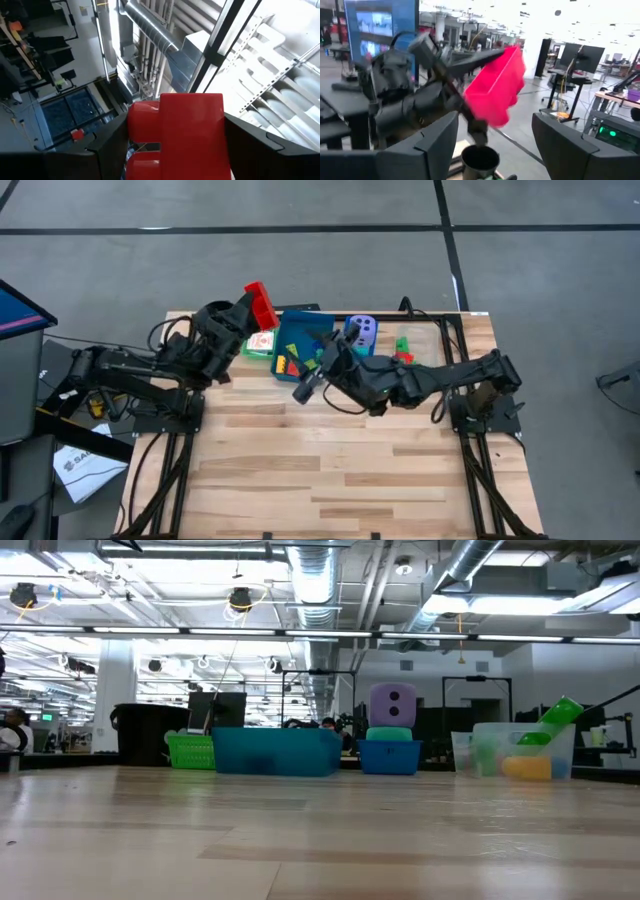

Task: Pick & Place Toys
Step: Put the large red game piece into the transparent bin

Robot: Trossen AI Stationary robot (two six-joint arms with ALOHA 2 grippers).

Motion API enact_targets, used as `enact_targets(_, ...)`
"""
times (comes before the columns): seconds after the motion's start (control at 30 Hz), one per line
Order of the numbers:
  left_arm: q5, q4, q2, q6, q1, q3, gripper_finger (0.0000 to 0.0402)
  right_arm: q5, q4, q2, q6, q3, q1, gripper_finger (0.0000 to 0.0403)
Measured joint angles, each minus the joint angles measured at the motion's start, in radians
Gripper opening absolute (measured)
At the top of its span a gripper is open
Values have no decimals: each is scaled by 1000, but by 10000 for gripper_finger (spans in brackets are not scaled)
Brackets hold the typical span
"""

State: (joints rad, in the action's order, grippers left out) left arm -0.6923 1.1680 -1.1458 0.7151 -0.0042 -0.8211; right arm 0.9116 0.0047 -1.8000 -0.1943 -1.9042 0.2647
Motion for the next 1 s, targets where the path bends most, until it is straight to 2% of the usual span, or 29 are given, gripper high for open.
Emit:
enact_targets(0.3,-2,16,0,-25,0,-3,262,-7,4,-5,1,3,-5,250)
enact_targets(0.5,12,16,0,-17,0,-3,262,-108,-3,-5,57,3,-19,250)
enact_targets(0.7,19,15,0,-17,0,-3,262,-127,-19,-5,94,3,-24,250)
enact_targets(0.87,69,14,0,-1,0,-3,262,-184,-22,-5,109,3,-24,250)
enact_targets(1.0,130,-5,0,8,0,-3,262,-260,-19,-5,218,3,-24,250)
